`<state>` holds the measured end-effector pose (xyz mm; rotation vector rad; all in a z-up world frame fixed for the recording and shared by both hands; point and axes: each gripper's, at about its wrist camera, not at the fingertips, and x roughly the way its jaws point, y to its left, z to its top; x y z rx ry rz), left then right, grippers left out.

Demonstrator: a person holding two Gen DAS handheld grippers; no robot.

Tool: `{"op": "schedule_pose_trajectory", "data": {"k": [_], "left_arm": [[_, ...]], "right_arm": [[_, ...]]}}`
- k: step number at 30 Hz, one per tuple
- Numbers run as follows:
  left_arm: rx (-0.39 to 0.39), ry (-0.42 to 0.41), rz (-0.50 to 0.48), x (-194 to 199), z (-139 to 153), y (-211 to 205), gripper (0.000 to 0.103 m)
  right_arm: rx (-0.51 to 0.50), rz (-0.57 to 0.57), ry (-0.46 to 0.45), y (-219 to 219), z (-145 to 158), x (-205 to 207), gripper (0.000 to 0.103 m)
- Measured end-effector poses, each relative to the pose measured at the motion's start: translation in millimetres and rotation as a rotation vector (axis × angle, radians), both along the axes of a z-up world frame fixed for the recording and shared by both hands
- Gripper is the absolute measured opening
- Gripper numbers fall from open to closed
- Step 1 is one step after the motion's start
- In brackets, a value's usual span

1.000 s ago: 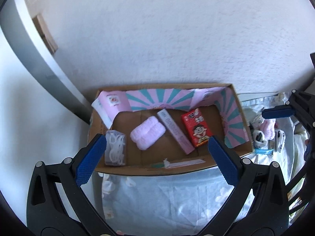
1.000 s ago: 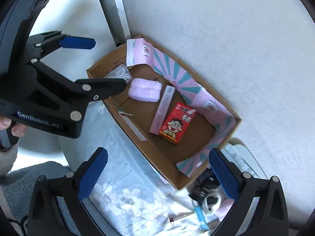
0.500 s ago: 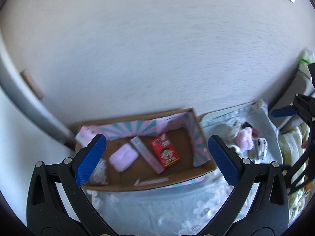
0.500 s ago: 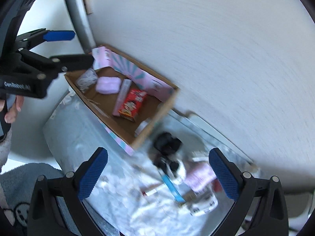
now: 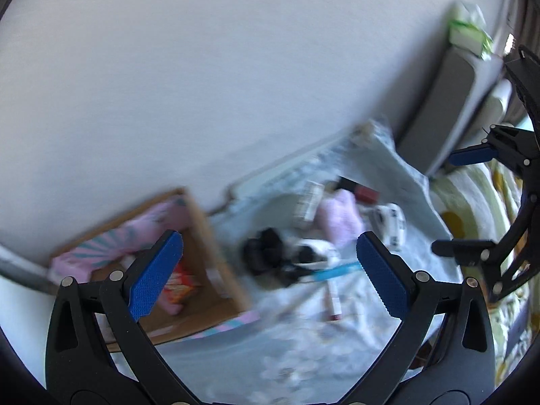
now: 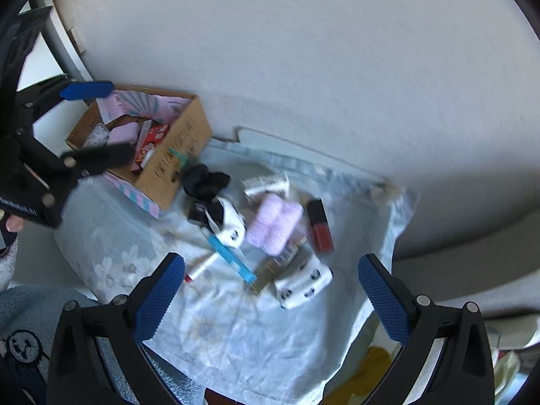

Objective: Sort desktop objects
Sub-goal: 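Move both tools back over the table, then grasp the white tissue pack with left tool while right tool grasps panda sock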

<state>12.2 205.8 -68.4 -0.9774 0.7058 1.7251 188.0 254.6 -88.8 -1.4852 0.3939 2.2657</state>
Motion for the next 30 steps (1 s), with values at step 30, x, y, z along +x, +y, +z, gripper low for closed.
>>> {"op": "schedule_pose_trajectory", "data": {"k": [30], "left_arm": [[-0.281,-0.023,-0.028,-30.4,-156.4,101.9,0.069]], "right_arm": [[-0.182,-0.06,0.06,46.0,-130.4,26.5,0.098]]}}
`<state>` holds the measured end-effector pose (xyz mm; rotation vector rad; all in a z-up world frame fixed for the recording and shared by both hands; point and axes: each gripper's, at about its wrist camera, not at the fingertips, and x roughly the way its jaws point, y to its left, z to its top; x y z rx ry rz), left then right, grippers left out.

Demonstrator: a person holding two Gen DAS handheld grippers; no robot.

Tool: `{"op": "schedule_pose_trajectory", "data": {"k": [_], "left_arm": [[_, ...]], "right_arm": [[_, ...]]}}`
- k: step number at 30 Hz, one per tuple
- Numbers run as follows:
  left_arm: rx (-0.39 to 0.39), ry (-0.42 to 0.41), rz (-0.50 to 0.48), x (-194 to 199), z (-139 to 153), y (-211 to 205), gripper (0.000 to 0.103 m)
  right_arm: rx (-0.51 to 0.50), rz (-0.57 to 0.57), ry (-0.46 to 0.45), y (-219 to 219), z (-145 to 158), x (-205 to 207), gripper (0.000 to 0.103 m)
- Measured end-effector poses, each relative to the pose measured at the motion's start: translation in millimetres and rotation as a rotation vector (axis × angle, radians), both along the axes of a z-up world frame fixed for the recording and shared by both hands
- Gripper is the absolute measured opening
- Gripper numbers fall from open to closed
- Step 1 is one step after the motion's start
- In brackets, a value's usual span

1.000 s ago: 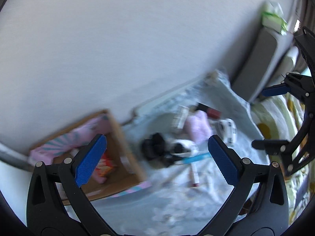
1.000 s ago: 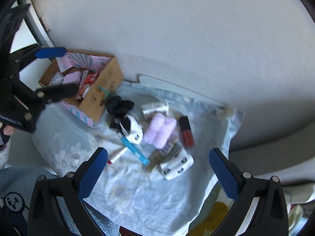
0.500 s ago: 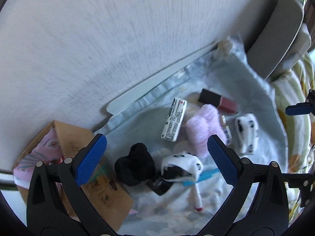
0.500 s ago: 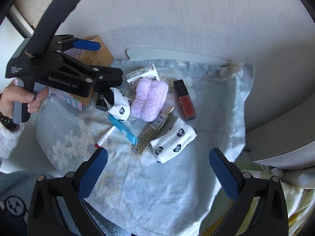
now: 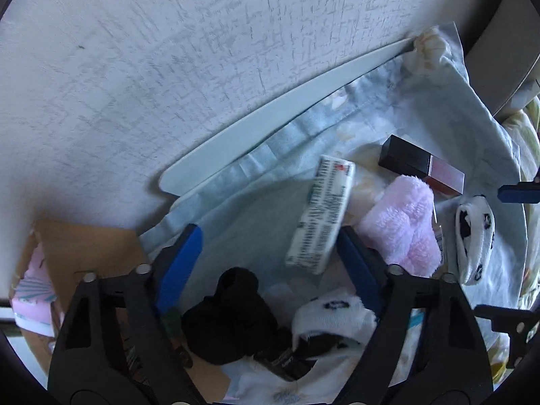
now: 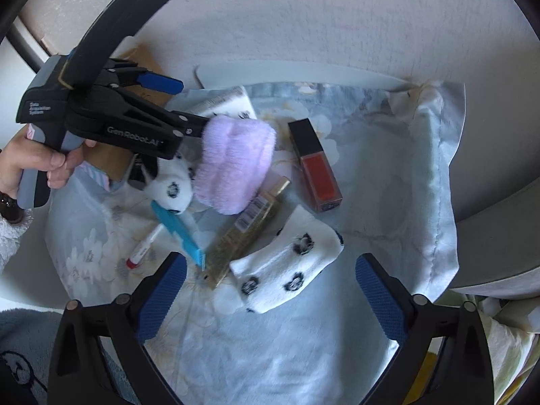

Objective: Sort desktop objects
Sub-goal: 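Grasp the white tissue pack with left tool while right tool grasps panda sock, then carry tissue pack and sock into the cardboard box and open both tools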

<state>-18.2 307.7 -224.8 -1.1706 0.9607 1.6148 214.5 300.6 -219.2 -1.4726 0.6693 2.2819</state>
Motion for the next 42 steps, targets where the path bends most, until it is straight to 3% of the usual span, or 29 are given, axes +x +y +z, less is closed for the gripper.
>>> {"op": "schedule_pose_trajectory", "data": {"k": [3,5,9,13,16,25,30,34,36,42], "left_arm": [[-0.002,-0.018,-0.016,4.2,-3.7,3.6,0.055],[-0.006,-0.031,-0.03,9.3,-6.7,5.8,0.048],[0.008,-0.033,-0.037,14.6,-6.7,6.1,0.045],[0.015,-0.046,-0.033,13.9,-4.6,4.2,0.042],[0.014,-0.047,-0.031,13.8,-2.0,2.2,0.041],[0.06,-0.061,-0.036,14.9,24.7,-4.7,0.041],[0.096,-0.062,-0.049,21.6,52.9,-13.4,0.041],[0.106,-0.01,-0.062,34.9,81.0,-19.0,0.041],[0.12,-0.01,-0.066,38.4,98.4,-0.9,0.041],[0.169,0.009,-0.068,34.8,132.0,-23.7,0.041]], "right_arm": [[-0.021,-0.01,0.004,5.3,-6.8,-0.7,0.089],[-0.035,-0.01,0.001,6.9,-11.2,-1.9,0.076],[-0.013,0.0,-0.03,5.1,-16.5,-5.0,0.065],[0.005,-0.004,-0.045,4.5,-17.9,-4.3,0.043],[-0.005,-0.029,-0.038,8.5,-17.2,-1.5,0.035],[0.026,-0.053,-0.04,3.3,-1.2,1.9,0.033],[0.039,-0.086,-0.042,2.2,14.9,6.5,0.033],[0.053,-0.107,-0.069,0.3,31.3,7.2,0.033],[0.057,-0.116,-0.084,-1.3,42.4,6.3,0.033],[0.096,-0.111,-0.099,-11.9,78.3,-3.7,0.033]]}}
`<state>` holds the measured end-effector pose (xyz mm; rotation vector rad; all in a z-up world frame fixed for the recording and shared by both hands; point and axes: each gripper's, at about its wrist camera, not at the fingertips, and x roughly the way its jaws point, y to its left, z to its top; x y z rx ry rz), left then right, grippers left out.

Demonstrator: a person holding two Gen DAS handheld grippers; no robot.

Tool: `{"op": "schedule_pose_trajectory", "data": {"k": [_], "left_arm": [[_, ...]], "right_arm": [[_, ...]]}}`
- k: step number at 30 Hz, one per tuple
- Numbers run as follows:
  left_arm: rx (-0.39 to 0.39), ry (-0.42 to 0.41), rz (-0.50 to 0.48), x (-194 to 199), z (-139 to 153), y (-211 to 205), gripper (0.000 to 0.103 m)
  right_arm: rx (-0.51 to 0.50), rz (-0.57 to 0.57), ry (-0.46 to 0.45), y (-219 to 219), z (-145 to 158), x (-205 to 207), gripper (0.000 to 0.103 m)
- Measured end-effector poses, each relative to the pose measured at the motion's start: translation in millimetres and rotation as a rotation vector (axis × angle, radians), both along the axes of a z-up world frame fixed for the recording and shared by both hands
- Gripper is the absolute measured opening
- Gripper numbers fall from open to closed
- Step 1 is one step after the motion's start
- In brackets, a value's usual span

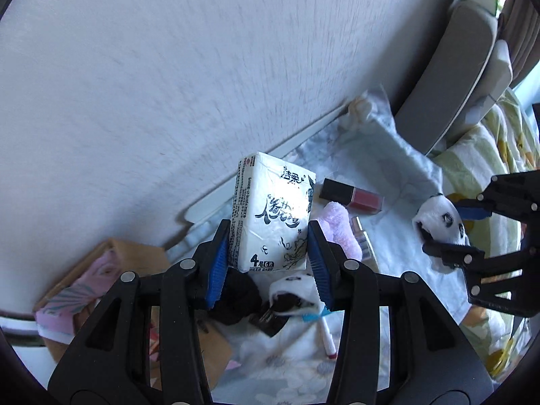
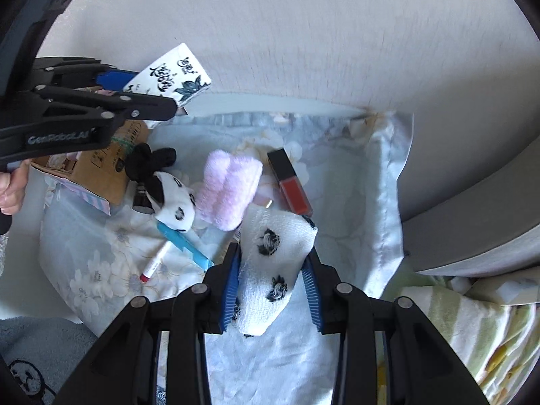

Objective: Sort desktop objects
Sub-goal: 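Carry tissue pack and sock into the cardboard box and open both tools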

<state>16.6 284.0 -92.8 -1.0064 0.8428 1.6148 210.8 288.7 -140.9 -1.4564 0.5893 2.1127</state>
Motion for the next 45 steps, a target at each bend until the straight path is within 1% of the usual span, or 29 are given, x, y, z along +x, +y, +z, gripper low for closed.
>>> {"op": "schedule_pose_trajectory", "data": {"k": [2,3,8,14,17,22,24,27,30,34,37,41,43,45], "left_arm": [[0.017,-0.008,0.003,-17.7,5.4,-7.1,0.041],[0.027,-0.01,0.007,-21.9,5.9,-10.1,0.041],[0.072,-0.019,0.031,-35.1,27.5,-34.9,0.041],[0.121,0.051,0.047,-49.5,58.8,-64.1,0.041],[0.141,0.071,0.086,-64.5,75.5,-82.4,0.041],[0.161,0.082,0.16,-89.1,86.7,-109.8,0.041],[0.164,0.09,0.189,-98.9,87.4,-120.6,0.041],[0.156,0.11,0.241,-116.2,85.9,-140.6,0.041],[0.155,0.091,0.296,-136.8,81.4,-162.9,0.041],[0.141,0.081,0.37,-164.6,70.3,-190.8,0.041],[0.131,0.059,0.425,-185.6,59.9,-211.3,0.041],[0.112,0.046,0.472,-206.7,44.9,-231.7,0.041],[0.097,0.045,0.494,-214.4,32.9,-238.6,0.041],[0.084,0.02,0.513,-223.0,19.9,-244.9,0.041]], "right_arm": [[0.012,0.003,-0.009,0.0,8.0,-1.4,0.033],[0.018,0.005,-0.009,-2.6,12.1,-4.7,0.033],[0.045,0.031,-0.005,-15.2,30.3,-34.1,0.033],[0.08,0.068,0.009,-19.9,56.1,-65.0,0.033],[0.114,0.095,0.007,-24.0,70.9,-78.0,0.033],[0.151,0.148,0.019,-33.9,92.9,-107.1,0.033],[0.164,0.178,0.026,-39.7,99.8,-122.3,0.033],[0.179,0.217,0.024,-46.4,98.7,-146.4,0.033],[0.179,0.263,0.028,-55.7,102.2,-174.9,0.033],[0.179,0.336,0.022,-71.7,98.0,-211.3,0.033],[0.159,0.39,0.013,-85.7,89.6,-238.5,0.033],[0.117,0.445,-0.001,-102.7,74.6,-273.7,0.033],[0.09,0.469,-0.016,-110.9,64.6,-289.9,0.033],[0.07,0.489,-0.031,-119.1,54.6,-304.9,0.033]]}}
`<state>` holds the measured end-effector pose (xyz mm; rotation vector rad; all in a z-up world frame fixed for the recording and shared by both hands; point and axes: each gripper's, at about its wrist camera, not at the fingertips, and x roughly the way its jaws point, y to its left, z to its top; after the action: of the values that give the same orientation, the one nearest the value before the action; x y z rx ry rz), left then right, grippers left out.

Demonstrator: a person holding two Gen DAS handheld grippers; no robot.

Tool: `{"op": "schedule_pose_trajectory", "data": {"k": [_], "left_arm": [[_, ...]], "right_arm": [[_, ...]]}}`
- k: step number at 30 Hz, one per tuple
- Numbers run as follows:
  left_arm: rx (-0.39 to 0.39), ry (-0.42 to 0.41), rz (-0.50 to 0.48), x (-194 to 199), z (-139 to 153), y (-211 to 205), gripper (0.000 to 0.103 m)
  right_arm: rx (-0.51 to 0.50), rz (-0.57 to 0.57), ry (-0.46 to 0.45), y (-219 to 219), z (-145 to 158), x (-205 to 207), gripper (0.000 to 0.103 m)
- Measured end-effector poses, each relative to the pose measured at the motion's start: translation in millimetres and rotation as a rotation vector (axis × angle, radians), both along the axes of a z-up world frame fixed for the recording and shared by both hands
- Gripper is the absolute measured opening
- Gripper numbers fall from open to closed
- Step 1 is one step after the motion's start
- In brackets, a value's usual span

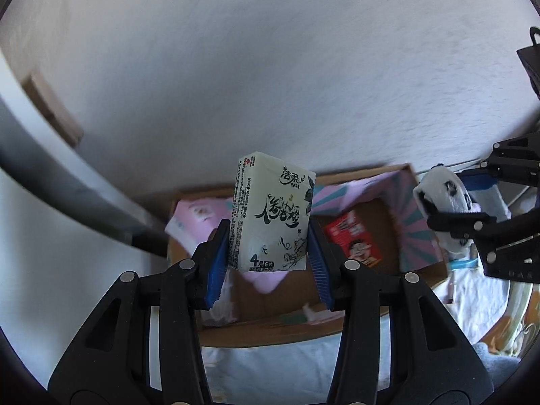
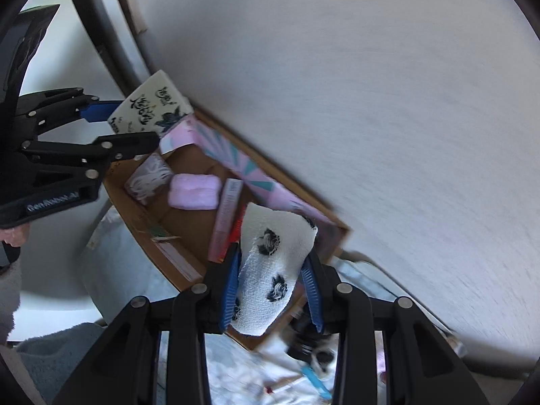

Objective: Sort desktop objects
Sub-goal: 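Carry tissue pack and sock into the cardboard box and open both tools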

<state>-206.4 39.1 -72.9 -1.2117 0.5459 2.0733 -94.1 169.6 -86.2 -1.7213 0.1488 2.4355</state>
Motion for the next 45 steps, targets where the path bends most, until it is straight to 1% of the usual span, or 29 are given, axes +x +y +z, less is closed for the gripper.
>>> {"op": "schedule_pose_trajectory", "data": {"k": [3,7,14,15,18,20,21,22,23,24,25,26,27,28,29,31,33,35,36,38,39,40,42,43,45], "left_arm": [[-0.011,-0.04,0.024,-8.1,-19.9,-5.9,0.041],[-0.014,-0.085,0.042,-11.4,-40.2,-8.7,0.041],[-0.03,-0.105,0.044,-15.7,-50.8,-15.4,0.041],[-0.033,-0.104,0.043,-14.4,-56.5,-10.9,0.041],[-0.042,-0.101,0.04,-13.5,-59.9,-9.5,0.041],[-0.04,-0.12,0.045,-14.4,-59.7,-11.3,0.043],[-0.037,-0.138,0.054,-15.8,-59.9,-12.2,0.046],[-0.032,-0.163,0.061,-17.7,-60.2,-13.0,0.058],[-0.029,-0.187,0.073,-19.3,-61.1,-14.0,0.067],[-0.033,-0.198,0.088,-20.6,-61.6,-14.9,0.091],[-0.037,-0.207,0.107,-22.3,-61.4,-16.9,0.102],[-0.03,-0.219,0.116,-23.1,-60.5,-19.3,0.103],[-0.011,-0.249,0.117,-24.6,-60.4,-21.7,0.103],[0.005,-0.261,0.117,-25.2,-59.5,-23.2,0.103],[0.017,-0.258,0.117,-23.4,-56.0,-25.6,0.103],[0.035,-0.234,0.12,-21.2,-50.5,-28.0,0.103],[0.035,-0.207,0.122,-18.5,-46.8,-28.6,0.103],[0.025,-0.202,0.12,-16.3,-45.6,-27.5,0.103],[0.023,-0.209,0.121,-16.6,-45.4,-28.0,0.103],[0.026,-0.258,0.127,-21.7,-48.1,-26.1,0.103],[0.046,-0.307,0.134,-24.1,-50.8,-27.1,0.103],[0.057,-0.347,0.139,-25.5,-53.1,-27.8,0.103],[0.066,-0.407,0.152,-26.8,-57.2,-29.9,0.103],[0.058,-0.403,0.156,-25.7,-57.8,-30.3,0.103],[0.029,-0.341,0.155,-20.9,-54.1,-30.2,0.103]], "right_arm": [[-0.021,0.024,-0.03,-12.1,-15.3,-20.9,0.033],[-0.036,0.034,-0.055,-20.9,-31.6,-35.3,0.033],[-0.062,0.038,-0.098,-28.8,-55.1,-38.2,0.033],[-0.063,0.039,-0.1,-28.4,-56.5,-37.9,0.033],[-0.076,0.039,-0.102,-28.6,-60.4,-38.9,0.033],[-0.088,0.038,-0.102,-29.2,-61.8,-40.4,0.033],[-0.091,0.039,-0.104,-29.7,-62.8,-41.5,0.033],[-0.099,0.039,-0.108,-30.6,-65.1,-43.2,0.035],[-0.113,0.041,-0.112,-31.1,-66.9,-44.2,0.041],[-0.13,0.042,-0.12,-31.0,-67.6,-43.9,0.043],[-0.139,0.038,-0.138,-30.7,-71.2,-45.2,0.056],[-0.14,0.035,-0.157,-31.5,-74.9,-45.2,0.084],[-0.137,0.035,-0.17,-32.9,-78.4,-44.0,0.095],[-0.133,0.04,-0.157,-34.2,-77.7,-42.9,0.101],[-0.126,0.041,-0.138,-34.6,-76.3,-40.8,0.102],[-0.113,0.035,-0.136,-34.1,-75.4,-37.8,0.102],[-0.093,0.03,-0.138,-33.4,-74.8,-35.1,0.102],[-0.081,0.026,-0.133,-32.9,-73.8,-33.3,0.102],[-0.084,0.023,-0.133,-32.3,-74.8,-32.8,0.102],[-0.091,0.02,-0.139,-32.4,-81.0,-34.2,0.102],[-0.088,0.025,-0.141,-34.0,-81.8,-33.9,0.102],[-0.078,0.033,-0.143,-34.1,-75.9,-29.8,0.102],[-0.055,0.052,-0.149,-40.2,-75.1,-27.8,0.102],[-0.055,0.057,-0.152,-42.2,-72.1,-24.7,0.102],[-0.07,0.067,-0.154,-46.3,-70.8,-21.7,0.102]]}}
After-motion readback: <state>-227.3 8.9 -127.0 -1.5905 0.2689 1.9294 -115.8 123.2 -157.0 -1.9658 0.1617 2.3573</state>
